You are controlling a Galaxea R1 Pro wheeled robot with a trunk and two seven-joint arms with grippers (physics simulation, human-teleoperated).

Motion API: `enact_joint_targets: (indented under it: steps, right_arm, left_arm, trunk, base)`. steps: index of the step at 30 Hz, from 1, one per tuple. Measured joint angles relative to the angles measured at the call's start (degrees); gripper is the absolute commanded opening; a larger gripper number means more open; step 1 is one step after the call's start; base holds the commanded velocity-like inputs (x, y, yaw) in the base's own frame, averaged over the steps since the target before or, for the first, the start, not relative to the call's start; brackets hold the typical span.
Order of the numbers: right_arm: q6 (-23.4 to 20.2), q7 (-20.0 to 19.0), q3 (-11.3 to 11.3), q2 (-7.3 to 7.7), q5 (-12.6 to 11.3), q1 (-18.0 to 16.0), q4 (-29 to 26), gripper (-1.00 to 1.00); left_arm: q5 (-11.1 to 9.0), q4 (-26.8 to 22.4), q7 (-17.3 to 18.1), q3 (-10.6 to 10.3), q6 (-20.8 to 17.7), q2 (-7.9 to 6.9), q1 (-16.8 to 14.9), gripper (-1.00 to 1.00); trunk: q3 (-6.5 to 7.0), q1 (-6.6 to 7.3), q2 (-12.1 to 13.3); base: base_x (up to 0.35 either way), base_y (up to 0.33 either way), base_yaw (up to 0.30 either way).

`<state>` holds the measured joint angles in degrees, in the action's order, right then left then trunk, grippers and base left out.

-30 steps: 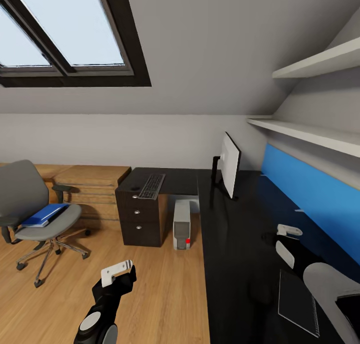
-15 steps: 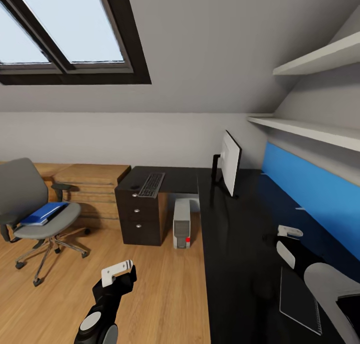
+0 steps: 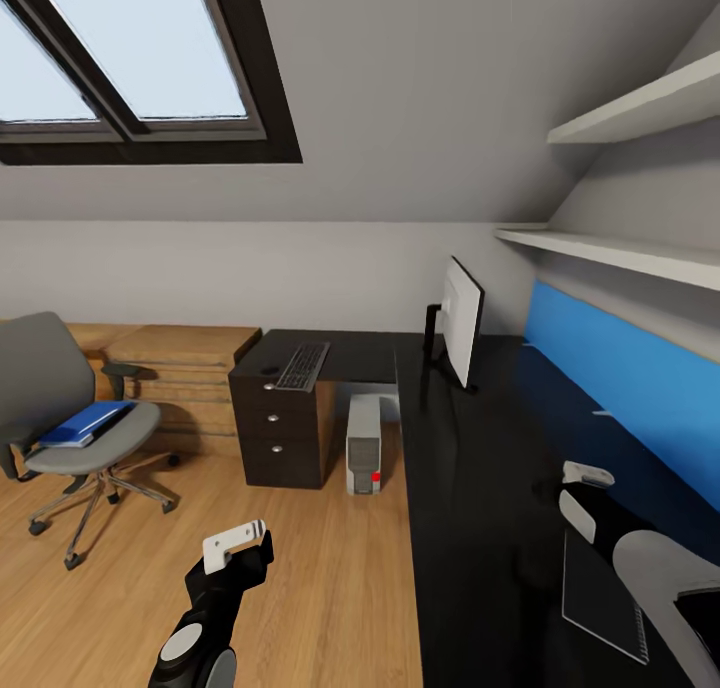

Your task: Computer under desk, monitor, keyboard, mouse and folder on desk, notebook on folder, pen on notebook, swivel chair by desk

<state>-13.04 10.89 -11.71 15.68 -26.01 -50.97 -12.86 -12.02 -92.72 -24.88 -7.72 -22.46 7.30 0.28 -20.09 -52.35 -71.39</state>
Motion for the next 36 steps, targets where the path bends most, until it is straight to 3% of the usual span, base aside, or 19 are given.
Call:
enact_joint_targets:
  steps: [14, 31, 36]
  right_arm:
    - [-0.3, -0.1, 0.2, 1.71, -0.4, 0.0, 0.3, 1.00]
    - [-0.3, -0.3, 0.3, 2.25, -0.7, 0.0, 0.2, 1.00]
    - [-0.2, -1.4, 0.3, 3.89, -4.2, 0.0, 0.1, 1.00]
  left_arm:
    - [0.0, 0.0, 0.0, 0.0, 0.0, 0.01, 0.0, 1.00]
    - [0.0, 0.0, 0.0, 0.1, 0.0, -0.15, 0.0, 1.00]
    - [0.0, 0.0, 0.0, 0.1, 0.0, -0.17, 0.0, 1.00]
  trunk:
    - [-2.52, -3.08, -5.6]
    - [-2.52, -3.08, -5.6]
    - [-2.52, -3.08, -5.6]
  base:
    - [0.000, 0.000, 0.000]
    - [0.000, 0.000, 0.000]
    - [0.000, 0.000, 0.000]
